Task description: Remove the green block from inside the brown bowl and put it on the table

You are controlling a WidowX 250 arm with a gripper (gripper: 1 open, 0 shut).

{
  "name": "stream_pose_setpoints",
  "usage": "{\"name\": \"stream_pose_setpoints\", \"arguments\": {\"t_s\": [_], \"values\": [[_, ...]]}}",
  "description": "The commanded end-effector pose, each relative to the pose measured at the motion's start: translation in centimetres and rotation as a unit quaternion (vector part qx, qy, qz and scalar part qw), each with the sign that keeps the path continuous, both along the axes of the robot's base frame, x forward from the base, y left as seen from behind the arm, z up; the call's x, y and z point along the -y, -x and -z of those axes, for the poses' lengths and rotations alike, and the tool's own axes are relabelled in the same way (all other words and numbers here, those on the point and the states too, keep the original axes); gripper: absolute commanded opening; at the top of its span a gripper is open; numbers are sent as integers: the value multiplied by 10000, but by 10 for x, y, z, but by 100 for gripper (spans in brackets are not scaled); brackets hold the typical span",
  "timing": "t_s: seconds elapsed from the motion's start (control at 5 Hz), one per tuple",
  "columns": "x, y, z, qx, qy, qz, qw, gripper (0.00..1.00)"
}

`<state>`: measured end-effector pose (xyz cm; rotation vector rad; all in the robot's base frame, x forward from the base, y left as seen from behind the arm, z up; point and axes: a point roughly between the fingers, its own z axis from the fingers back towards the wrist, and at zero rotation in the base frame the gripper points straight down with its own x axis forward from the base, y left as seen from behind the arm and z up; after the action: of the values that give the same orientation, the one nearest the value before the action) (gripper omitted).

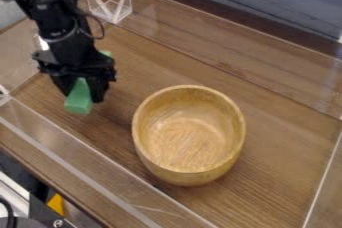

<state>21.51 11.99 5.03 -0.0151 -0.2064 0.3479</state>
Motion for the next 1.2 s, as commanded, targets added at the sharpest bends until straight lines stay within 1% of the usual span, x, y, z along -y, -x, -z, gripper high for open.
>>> {"name": "stream_pose_setpoints", "arguments": {"t_s": [0.0,0.2,0.4,0.6,0.8,1.0], "values": [[7,-2,6,134,-122,157,9997,0],[8,-5,2,178,-195,393,9989,100],[11,-6,-7,249,-276,597,9975,100],[19,-6,-4,300,-320,948,9945,100],[24,-5,0,335,-356,1279,9906,100],[29,7,-4,346,-368,1638,9852,100]]}}
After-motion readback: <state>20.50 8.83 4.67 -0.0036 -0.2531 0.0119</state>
